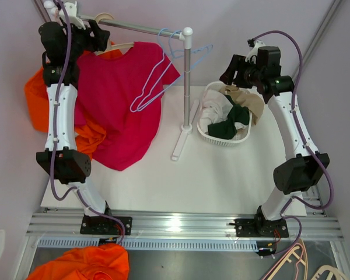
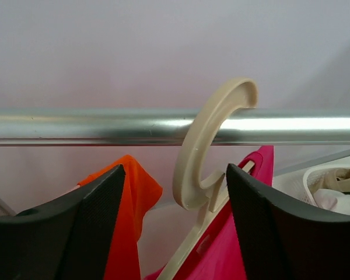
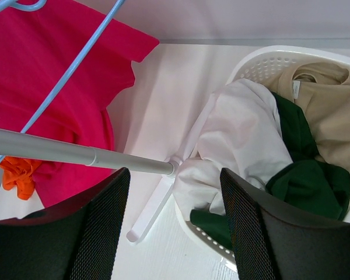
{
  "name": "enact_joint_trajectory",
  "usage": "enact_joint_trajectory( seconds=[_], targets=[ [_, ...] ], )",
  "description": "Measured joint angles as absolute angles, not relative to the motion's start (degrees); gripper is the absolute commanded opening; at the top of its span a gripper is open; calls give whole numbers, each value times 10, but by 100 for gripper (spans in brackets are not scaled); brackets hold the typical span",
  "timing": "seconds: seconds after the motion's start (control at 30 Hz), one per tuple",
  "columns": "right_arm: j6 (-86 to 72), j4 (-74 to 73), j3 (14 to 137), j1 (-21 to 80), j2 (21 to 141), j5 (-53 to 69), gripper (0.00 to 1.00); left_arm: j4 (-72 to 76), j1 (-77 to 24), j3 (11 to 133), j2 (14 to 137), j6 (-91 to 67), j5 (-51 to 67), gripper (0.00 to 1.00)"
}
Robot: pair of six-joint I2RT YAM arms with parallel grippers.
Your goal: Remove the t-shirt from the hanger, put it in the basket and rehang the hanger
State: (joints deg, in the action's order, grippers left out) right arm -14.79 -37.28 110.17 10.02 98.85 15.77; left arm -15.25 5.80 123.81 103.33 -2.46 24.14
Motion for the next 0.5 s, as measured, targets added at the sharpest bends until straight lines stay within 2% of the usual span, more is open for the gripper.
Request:
enact_joint_trajectory(
  seconds=[0.03, 0.1, 0.17, 0.2, 0.27, 0.33, 0.43, 0.47, 0.5],
  targets=[
    [-148, -372, 1104, 100, 991, 159, 68, -156, 58, 1247, 1042, -25, 242, 70],
    [-148, -372, 1107, 100, 992, 160, 68, -162, 58, 1259, 1055, -27, 245, 56],
    [-148, -372, 1108, 100, 992, 160, 68, -164, 58, 1262, 1062, -29, 252, 37],
    [-148, -372, 1109, 100, 992, 160, 68, -166, 58, 1262, 1064, -31, 258, 32],
    [-148, -372, 1109, 100, 992, 160, 68, -164, 58, 1262, 1068, -33, 272, 25],
    [-148, -372, 1109, 100, 993, 160, 68, -164, 58, 1262, 1070, -38, 283, 14],
    [-148, -372, 1109, 100, 994, 160, 68, -164, 58, 1262, 1070, -42, 300, 9],
    [-148, -372, 1109, 100, 995, 160, 68, -164, 58, 1262, 1070, -44, 303, 1],
    [-148, -372, 1109, 100, 996, 160, 68, -164, 58, 1262, 1070, -46, 304, 1]
  ],
)
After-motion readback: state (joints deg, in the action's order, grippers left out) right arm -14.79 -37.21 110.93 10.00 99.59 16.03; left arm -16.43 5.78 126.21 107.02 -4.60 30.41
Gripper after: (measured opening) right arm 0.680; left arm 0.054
